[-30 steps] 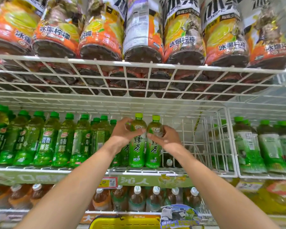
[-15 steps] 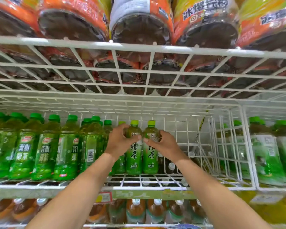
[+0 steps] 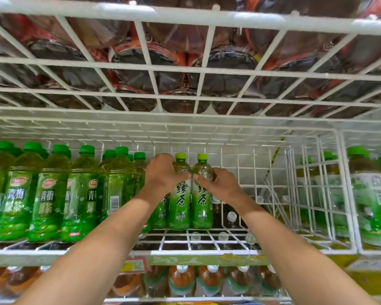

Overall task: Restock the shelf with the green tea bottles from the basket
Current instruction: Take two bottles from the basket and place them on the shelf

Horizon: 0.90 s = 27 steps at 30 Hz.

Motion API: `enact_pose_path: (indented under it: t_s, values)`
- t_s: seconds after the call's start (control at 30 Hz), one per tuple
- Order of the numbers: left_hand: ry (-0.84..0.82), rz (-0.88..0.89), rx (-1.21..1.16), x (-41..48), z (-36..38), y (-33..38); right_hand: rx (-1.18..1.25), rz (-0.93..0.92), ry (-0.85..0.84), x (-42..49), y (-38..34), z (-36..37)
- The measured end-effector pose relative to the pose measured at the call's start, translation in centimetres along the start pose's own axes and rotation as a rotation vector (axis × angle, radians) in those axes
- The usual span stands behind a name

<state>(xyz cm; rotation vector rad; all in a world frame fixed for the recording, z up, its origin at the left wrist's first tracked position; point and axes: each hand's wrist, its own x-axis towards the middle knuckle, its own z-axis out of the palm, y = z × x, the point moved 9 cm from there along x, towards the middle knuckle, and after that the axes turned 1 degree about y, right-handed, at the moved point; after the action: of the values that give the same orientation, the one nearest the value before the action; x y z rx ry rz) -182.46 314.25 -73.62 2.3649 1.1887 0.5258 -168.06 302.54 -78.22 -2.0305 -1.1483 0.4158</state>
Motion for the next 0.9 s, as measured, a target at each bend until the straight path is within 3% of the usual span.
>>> enact_pose_path:
  t_s: [0.33, 0.57, 0.9]
  values:
    - [-0.025, -0.084, 0.060, 1.3, 0.9, -0.5, -0.108, -0.071, -0.048, 0.9, 0.1, 0.5]
    - [-0.011, -0.057, 0.135, 1.8, 1.2, -0.3, -0.100, -0.078, 0.028, 0.9, 0.2, 0.2]
    - [-0.002, -0.057, 0.128, 1.9, 1.0, -0.3, -0.147, 0.020, 0.027, 1.8, 0.5, 0.3]
